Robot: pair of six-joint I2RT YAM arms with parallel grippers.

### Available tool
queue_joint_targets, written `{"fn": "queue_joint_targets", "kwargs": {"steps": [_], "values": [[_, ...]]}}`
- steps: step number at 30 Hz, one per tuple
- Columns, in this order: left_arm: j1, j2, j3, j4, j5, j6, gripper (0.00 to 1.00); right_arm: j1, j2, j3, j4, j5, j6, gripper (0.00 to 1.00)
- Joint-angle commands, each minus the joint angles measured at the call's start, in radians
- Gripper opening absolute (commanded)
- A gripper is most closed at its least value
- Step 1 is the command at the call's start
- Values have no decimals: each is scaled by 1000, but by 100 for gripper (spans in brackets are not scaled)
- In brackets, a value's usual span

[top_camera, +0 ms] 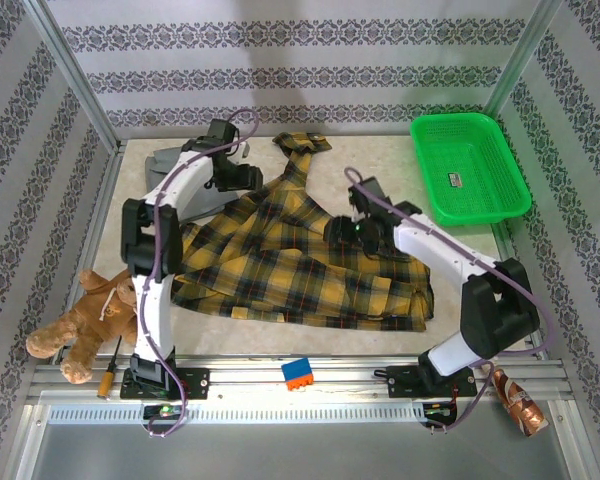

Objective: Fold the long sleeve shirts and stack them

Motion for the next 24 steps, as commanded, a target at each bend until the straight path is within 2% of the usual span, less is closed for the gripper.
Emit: {"fn": "queue_joint_targets", "kwargs": {"steps": [1,5,10,13,24], "values": [[2,78,133,-87,-1,90,65,44,-85,-59,0,21,79,72],[-6,189,279,-121,-1,110,65,68,-97,-98,-5,11,93,72],[-16,278,383,-142,-2,128,65,73,-95,-116,-32,5,93,71],[-29,360,483,-170,3,136,62,77,-99,-132,-35,0,101,71],[-77,480,567,-175,-49,172,58,105,-57,-122,-27,-25,114,71]]}}
